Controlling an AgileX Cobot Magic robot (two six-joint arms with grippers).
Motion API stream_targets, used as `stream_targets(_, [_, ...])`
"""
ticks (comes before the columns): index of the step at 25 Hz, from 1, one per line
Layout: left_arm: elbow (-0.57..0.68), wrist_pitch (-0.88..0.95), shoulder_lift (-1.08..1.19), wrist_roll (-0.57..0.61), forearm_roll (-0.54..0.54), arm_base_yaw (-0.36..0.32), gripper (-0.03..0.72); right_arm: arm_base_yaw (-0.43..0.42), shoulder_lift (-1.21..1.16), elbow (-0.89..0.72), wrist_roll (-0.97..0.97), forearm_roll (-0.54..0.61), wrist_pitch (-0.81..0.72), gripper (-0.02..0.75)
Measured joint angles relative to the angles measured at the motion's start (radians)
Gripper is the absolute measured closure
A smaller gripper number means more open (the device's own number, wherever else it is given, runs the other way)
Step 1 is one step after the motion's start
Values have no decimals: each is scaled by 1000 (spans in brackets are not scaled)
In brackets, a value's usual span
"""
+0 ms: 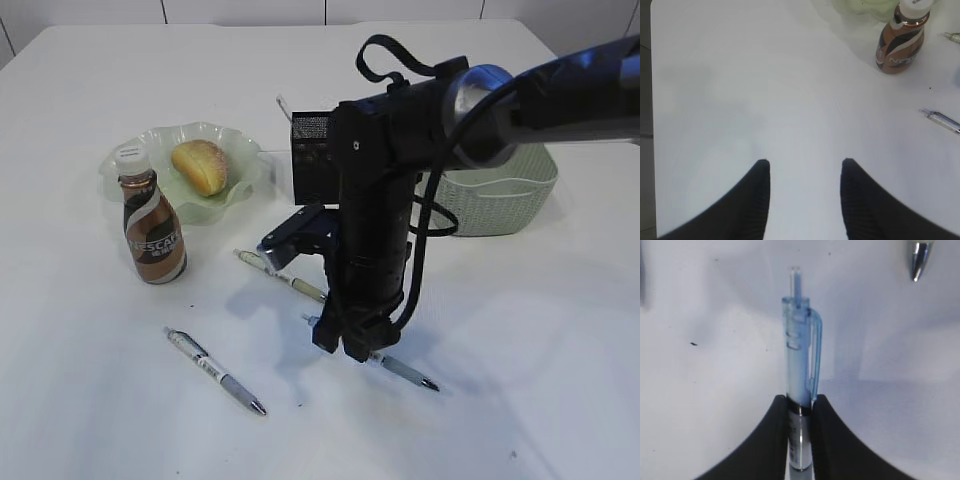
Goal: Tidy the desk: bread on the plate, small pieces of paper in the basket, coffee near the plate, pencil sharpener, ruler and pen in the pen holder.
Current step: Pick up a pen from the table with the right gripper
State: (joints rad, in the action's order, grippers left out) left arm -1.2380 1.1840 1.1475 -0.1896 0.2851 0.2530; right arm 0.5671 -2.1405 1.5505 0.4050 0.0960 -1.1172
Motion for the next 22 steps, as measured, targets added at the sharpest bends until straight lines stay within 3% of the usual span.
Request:
stream_targets(13, [0,0,0,0,0,0,365,0,-4,224,-81,40,-97,625])
stream_targets(22, [0,-13,0,0,0,0,365,0,-4,437,-117,40,-37,625])
